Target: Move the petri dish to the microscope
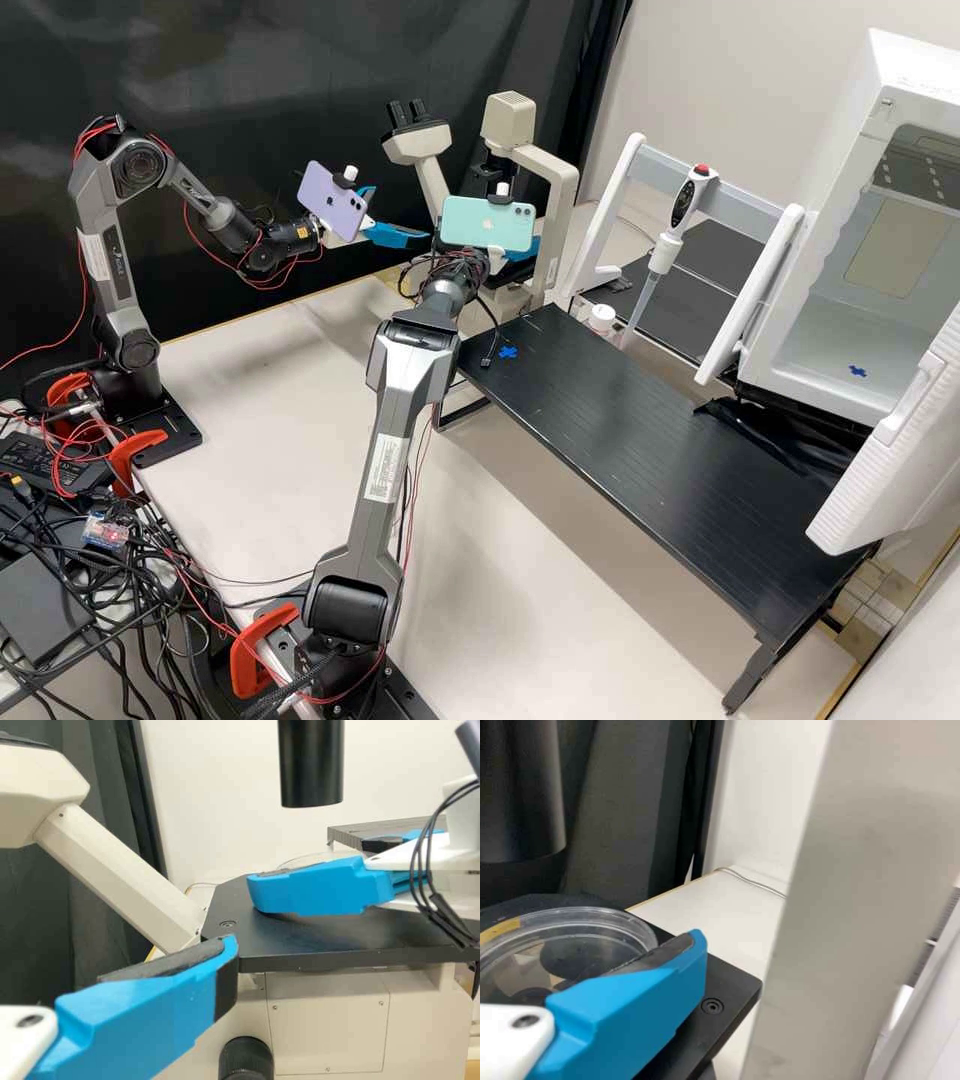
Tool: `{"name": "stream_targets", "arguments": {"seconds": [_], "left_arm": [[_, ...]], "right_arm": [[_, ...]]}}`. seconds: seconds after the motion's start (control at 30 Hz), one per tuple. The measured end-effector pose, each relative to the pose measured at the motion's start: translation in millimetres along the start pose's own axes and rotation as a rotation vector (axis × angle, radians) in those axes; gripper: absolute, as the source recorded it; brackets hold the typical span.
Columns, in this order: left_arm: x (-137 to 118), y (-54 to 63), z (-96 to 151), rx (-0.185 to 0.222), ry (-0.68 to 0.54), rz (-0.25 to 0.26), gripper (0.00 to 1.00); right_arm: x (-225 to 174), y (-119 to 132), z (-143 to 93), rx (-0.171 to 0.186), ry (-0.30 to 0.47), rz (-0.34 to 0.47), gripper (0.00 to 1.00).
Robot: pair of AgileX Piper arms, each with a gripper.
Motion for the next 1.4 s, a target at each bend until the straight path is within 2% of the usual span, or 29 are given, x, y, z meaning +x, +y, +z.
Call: {"name": "stream_targets", "arguments": {"seconds": [0.17, 0.27, 0.5, 0.6, 0.67, 0.77, 0.87, 0.9, 0.93, 0.97, 1.13, 1.3, 1.4], "left_arm": [[0, 0.0, 0, 0.000, 0.000, 0.000, 1.00], [0, 0.0, 0, 0.000, 0.000, 0.000, 1.00], [0, 0.0, 0, 0.000, 0.000, 0.000, 1.00], [0, 0.0, 0, 0.000, 0.000, 0.000, 1.00], [0, 0.0, 0, 0.000, 0.000, 0.000, 1.00], [0, 0.0, 0, 0.000, 0.000, 0.000, 1.00], [0, 0.0, 0, 0.000, 0.000, 0.000, 1.00], [0, 0.0, 0, 0.000, 0.000, 0.000, 1.00], [0, 0.0, 0, 0.000, 0.000, 0.000, 1.00], [0, 0.0, 0, 0.000, 0.000, 0.000, 1.00], [0, 0.0, 0, 0.000, 0.000, 0.000, 1.00], [0, 0.0, 0, 0.000, 0.000, 0.000, 1.00], [0, 0.0, 0, 0.000, 0.000, 0.000, 1.00]], "right_arm": [[0, 0, 1, 0.001, -0.008, -0.003, 1.00], [0, -1, 1, 0.015, -0.016, -0.007, 1.00], [0, -10, 8, 0.001, -0.021, -0.027, 1.00], [-5, -10, 8, 0.020, -0.013, -0.030, 1.00], [-10, -9, 7, 0.007, -0.001, -0.029, 1.00], [-20, -3, 3, -0.016, 0.030, -0.012, 1.00], [-32, 0, 1, -0.010, 0.063, 0.006, 1.00], [-35, 0, 1, -0.020, 0.070, 0.003, 1.00], [-42, 0, 0, -0.009, 0.084, -0.011, 1.00], [-46, 0, 1, -0.024, 0.089, -0.016, 1.00], [-76, 7, -5, -0.031, 0.160, -0.019, 1.00], [-107, 18, -8, -0.011, 0.243, 0.021, 1.00], [-129, 32, -5, 0.009, 0.307, 0.073, 1.00]]}}
